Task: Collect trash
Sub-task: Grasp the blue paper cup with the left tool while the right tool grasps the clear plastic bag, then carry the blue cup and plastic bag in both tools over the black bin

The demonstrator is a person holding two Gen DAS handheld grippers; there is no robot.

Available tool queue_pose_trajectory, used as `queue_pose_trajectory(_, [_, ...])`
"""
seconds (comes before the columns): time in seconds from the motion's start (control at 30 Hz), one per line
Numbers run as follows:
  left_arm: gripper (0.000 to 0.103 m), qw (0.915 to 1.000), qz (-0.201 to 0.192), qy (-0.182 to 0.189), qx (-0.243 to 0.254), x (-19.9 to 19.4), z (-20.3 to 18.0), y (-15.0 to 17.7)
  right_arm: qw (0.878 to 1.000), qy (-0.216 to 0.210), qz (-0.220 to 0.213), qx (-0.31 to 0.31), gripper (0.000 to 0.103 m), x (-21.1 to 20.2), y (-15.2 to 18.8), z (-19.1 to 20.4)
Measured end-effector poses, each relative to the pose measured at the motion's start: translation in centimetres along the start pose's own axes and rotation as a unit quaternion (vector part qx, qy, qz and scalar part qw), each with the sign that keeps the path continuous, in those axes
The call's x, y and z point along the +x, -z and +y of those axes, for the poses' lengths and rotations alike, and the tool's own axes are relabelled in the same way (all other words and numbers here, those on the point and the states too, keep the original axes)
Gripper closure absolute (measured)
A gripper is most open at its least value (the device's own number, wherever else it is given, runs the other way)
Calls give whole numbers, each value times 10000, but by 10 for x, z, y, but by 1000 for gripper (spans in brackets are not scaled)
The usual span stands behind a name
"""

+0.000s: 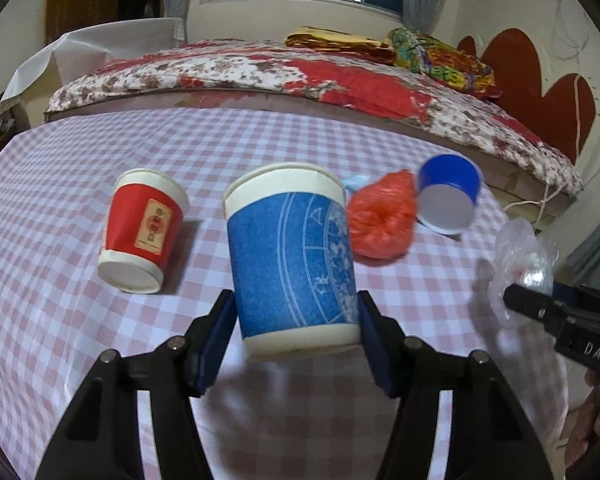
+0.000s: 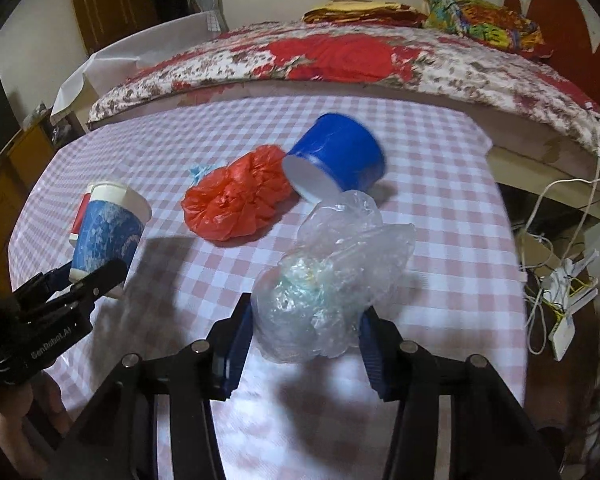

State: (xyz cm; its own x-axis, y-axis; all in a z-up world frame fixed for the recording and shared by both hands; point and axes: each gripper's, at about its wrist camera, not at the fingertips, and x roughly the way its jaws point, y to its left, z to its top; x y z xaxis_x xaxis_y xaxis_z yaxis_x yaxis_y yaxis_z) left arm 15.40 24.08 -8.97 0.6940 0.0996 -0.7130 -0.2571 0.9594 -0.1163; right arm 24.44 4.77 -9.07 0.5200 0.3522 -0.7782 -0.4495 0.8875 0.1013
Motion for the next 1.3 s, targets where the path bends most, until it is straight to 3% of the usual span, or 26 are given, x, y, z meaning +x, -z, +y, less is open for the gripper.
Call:
queue_pose_trajectory(0.63, [42, 9940, -89, 518, 963, -26, -108, 15, 9954, 710, -396, 507, 51, -85, 42, -109])
queue_pose_trajectory(1.3, [42, 9771, 10, 1194, 1760, -34, -213, 39, 9801, 1352, -420, 1392, 51, -143, 115, -218])
